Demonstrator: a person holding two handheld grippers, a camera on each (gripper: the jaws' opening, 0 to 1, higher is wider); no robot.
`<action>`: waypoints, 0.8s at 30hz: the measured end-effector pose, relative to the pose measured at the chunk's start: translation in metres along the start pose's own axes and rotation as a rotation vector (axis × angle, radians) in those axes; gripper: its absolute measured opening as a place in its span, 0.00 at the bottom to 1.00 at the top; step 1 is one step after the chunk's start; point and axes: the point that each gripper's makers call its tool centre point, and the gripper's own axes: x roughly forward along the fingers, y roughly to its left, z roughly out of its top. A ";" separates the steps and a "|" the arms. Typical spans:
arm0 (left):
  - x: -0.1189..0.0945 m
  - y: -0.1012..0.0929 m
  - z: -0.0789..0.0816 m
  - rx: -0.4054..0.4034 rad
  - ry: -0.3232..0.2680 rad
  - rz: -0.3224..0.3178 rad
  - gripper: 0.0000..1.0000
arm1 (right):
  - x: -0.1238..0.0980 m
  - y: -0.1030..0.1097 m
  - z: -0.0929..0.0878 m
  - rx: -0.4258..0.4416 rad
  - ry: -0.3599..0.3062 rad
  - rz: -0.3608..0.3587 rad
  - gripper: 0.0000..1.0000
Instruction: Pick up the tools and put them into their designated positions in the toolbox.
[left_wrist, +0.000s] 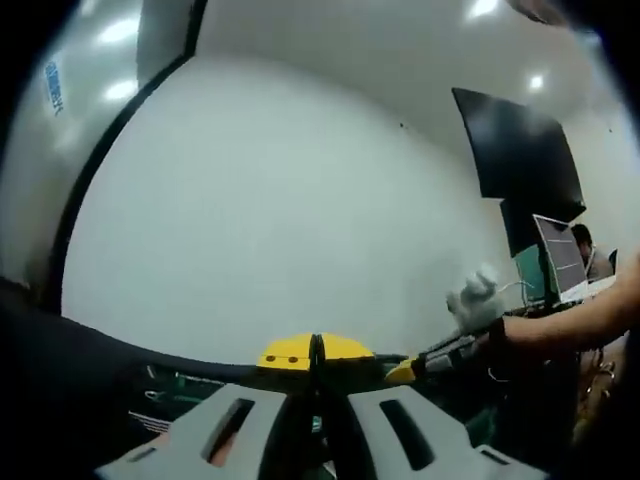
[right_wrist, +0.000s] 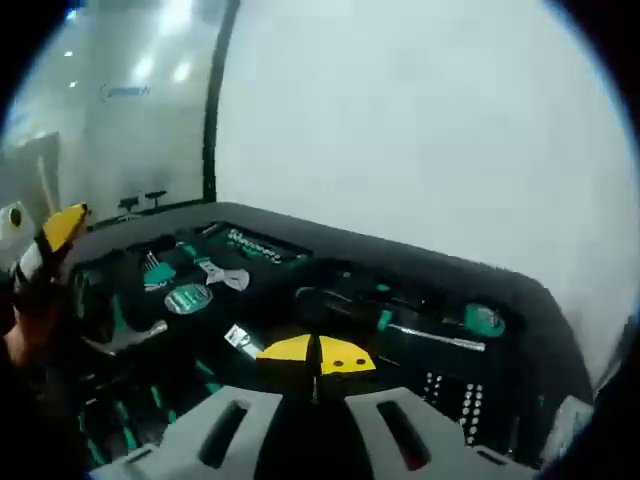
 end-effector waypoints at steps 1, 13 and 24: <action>0.000 -0.001 -0.001 0.006 0.004 0.000 0.03 | 0.003 0.002 -0.005 -0.093 -0.002 -0.016 0.00; 0.062 -0.046 -0.069 0.160 0.462 -0.042 0.03 | 0.000 0.009 -0.016 0.047 -0.003 -0.014 0.00; 0.106 -0.040 -0.146 0.302 0.835 -0.142 0.02 | -0.011 -0.006 -0.016 0.053 -0.015 -0.056 0.00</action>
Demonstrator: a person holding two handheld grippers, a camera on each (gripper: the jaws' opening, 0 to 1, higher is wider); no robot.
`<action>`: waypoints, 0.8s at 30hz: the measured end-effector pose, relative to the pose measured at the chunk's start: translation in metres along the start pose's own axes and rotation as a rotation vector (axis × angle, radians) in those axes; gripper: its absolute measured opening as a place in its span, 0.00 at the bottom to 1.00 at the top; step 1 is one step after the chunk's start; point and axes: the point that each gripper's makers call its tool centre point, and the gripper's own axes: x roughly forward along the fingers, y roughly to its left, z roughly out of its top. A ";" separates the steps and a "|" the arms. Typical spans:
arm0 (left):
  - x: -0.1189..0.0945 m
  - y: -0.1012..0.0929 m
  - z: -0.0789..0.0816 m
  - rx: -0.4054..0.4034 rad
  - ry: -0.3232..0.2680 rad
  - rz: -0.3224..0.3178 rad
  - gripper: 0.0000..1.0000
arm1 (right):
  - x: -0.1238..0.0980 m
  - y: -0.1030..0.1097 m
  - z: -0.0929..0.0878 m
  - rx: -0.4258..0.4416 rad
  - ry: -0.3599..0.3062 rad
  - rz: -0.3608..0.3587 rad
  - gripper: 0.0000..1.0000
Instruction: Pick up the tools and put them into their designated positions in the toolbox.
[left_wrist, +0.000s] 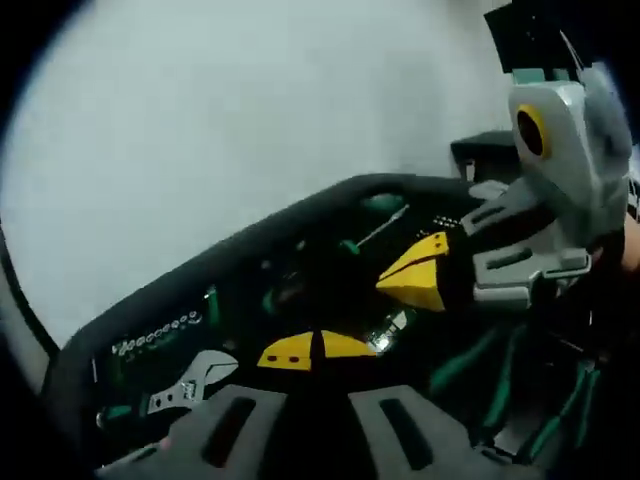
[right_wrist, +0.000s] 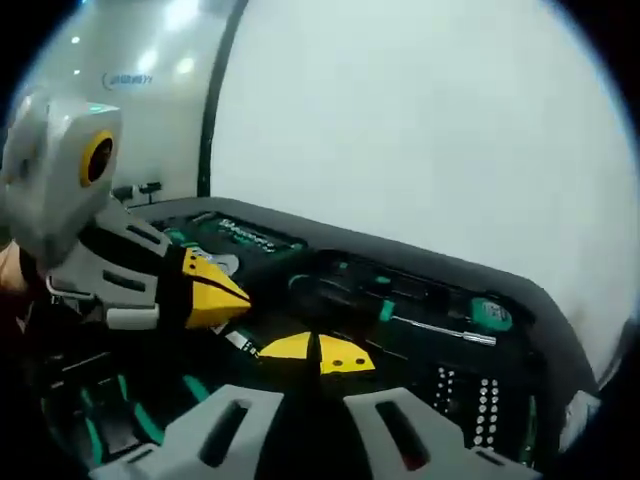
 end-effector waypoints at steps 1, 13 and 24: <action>-0.005 -0.005 -0.002 0.041 0.014 -0.008 0.02 | 0.013 -0.004 -0.004 0.010 0.034 0.014 0.00; 0.004 0.004 -0.022 0.155 0.080 0.042 0.00 | 0.021 -0.001 -0.017 0.008 0.103 0.070 0.00; -0.010 -0.005 -0.011 0.002 -0.090 0.022 0.02 | 0.018 -0.049 0.005 0.268 -0.006 -0.035 0.00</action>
